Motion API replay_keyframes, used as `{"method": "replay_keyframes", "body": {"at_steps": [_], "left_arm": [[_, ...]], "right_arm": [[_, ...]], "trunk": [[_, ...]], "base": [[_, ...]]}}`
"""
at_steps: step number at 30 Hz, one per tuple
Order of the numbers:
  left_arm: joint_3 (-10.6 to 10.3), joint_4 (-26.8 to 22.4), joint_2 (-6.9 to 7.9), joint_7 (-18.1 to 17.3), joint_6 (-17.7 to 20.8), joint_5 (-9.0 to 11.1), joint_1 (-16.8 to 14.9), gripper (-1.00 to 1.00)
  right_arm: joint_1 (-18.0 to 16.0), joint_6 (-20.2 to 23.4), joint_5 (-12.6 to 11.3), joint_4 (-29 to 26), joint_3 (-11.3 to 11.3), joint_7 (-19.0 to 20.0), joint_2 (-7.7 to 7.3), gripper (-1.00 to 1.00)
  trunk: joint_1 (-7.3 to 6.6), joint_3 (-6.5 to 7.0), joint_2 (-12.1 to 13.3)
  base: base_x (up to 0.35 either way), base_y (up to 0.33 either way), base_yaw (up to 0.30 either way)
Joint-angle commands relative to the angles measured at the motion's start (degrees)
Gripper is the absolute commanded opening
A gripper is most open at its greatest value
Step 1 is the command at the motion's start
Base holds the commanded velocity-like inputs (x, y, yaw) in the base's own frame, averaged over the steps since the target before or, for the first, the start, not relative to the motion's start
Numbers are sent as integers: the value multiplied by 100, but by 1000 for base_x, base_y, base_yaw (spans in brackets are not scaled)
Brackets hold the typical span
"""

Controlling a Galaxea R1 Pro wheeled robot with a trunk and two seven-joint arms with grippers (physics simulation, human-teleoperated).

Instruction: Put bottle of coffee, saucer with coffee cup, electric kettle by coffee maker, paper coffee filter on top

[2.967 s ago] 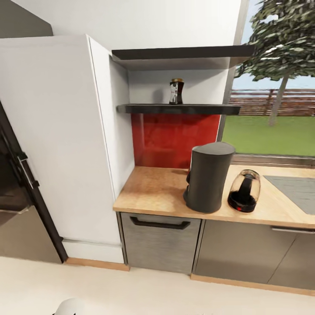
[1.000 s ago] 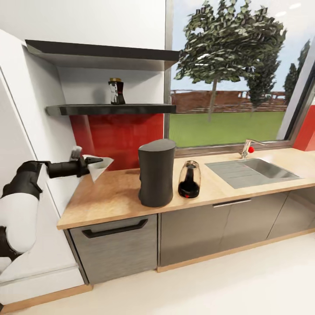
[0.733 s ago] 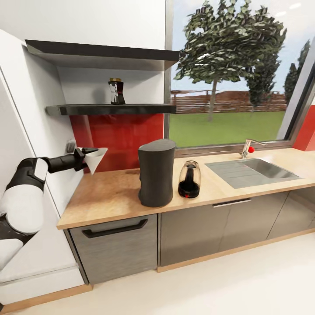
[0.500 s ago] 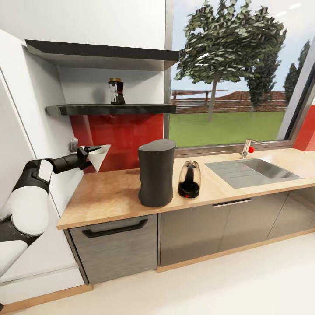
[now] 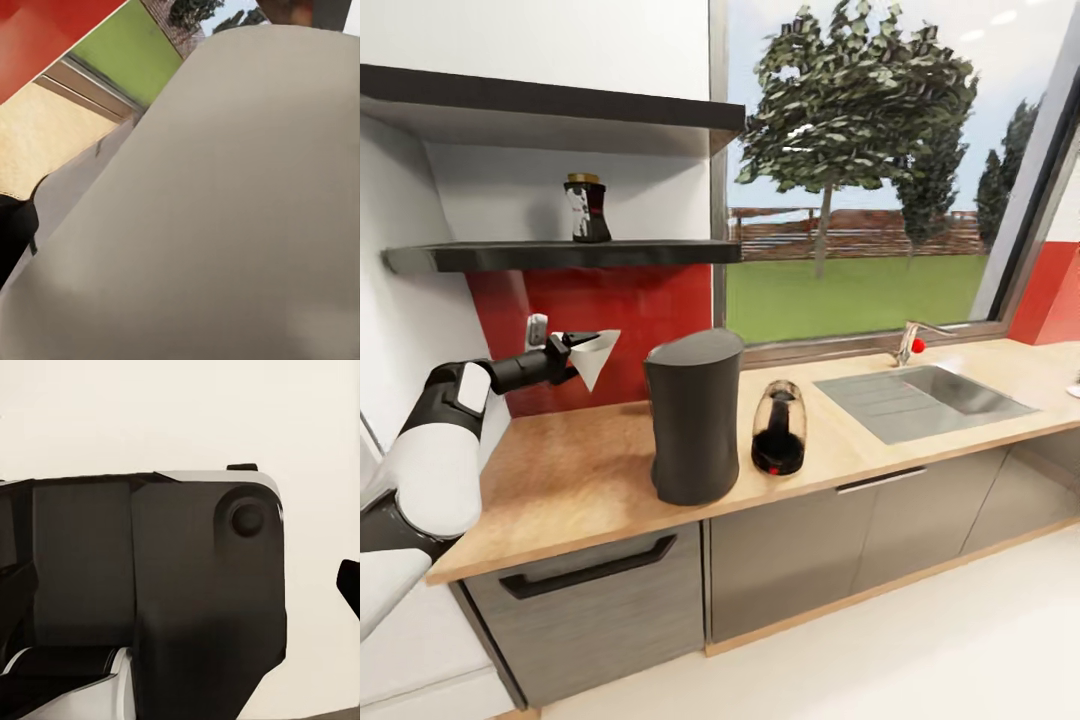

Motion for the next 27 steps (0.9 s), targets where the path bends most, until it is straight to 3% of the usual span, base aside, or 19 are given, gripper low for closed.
{"method": "replay_keyframes", "body": {"at_steps": [1, 8, 25, 27], "left_arm": [[18, 0, -3, -22, 39, -19, -22, -100], [-4, -21, 23, 194, 39, -38, -103, -100], [-3, -17, 4, 183, 15, -3, -54, -100], [-3, -15, -7, 181, -161, 2, -75, -100]], "right_arm": [[-3, -22, -36, 6, 1, 7, 1, 100], [-3, -30, -36, 6, 12, 6, 1, 100], [-3, -30, -36, 8, 12, 7, 1, 100], [-3, -30, -36, 10, 12, 6, 1, 100]], "trunk": [[5, -7, -8], [5, 38, -8], [5, 189, -8], [5, 206, -8]], "base": [[233, 0, -28], [125, 0, -3], [1, 0, 0], [0, 0, 0]]}}
